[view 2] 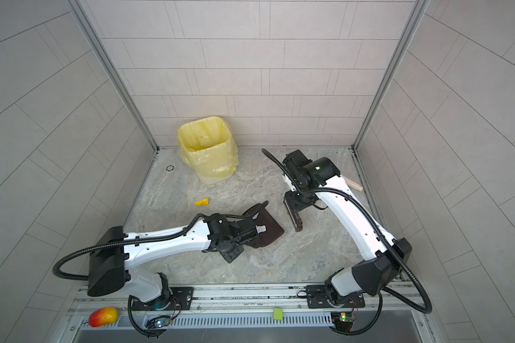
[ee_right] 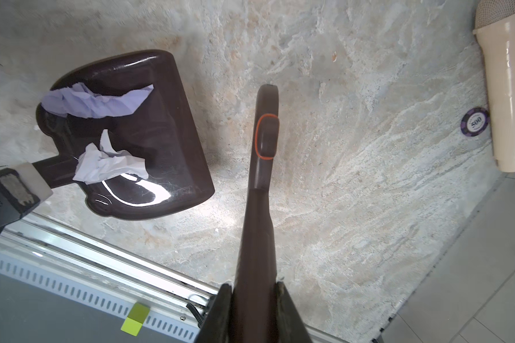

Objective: Sweep away the paper scraps from the table
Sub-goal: 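Lift the dustpan with the left gripper while the right draws the brush back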

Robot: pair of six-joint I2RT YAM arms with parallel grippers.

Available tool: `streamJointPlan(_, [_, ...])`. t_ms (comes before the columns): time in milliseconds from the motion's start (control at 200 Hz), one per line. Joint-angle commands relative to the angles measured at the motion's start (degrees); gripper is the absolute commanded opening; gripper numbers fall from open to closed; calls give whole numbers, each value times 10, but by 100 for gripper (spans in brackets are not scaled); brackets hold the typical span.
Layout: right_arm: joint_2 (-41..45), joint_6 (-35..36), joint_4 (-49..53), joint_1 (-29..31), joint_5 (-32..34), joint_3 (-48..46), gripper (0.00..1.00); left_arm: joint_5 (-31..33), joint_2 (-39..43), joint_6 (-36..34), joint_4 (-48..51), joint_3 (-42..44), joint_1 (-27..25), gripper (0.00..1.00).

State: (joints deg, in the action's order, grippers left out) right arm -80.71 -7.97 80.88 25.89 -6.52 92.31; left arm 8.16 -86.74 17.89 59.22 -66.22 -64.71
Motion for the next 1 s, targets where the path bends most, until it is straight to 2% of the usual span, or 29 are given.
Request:
streamJointPlan(0, [34, -8, -38, -28, -70, -19, 0, 38, 28, 17, 69, -37, 9, 0])
streamJointPlan(170, [59, -10, -51, -59, -122, -41, 0, 48, 53, 19, 132, -87, 26, 0])
streamJointPlan(505, [87, -18, -86, -78, -170, -77, 0, 74, 107, 43, 252, -164, 74, 0])
streamJointPlan(741, [91, -16, -92, -83, -187, -76, 0, 111, 154, 31, 292, -207, 147, 0])
streamJointPlan(996, [90, -13, -93, -92, -198, -74, 0, 121, 167, -22, 322, -247, 281, 0])
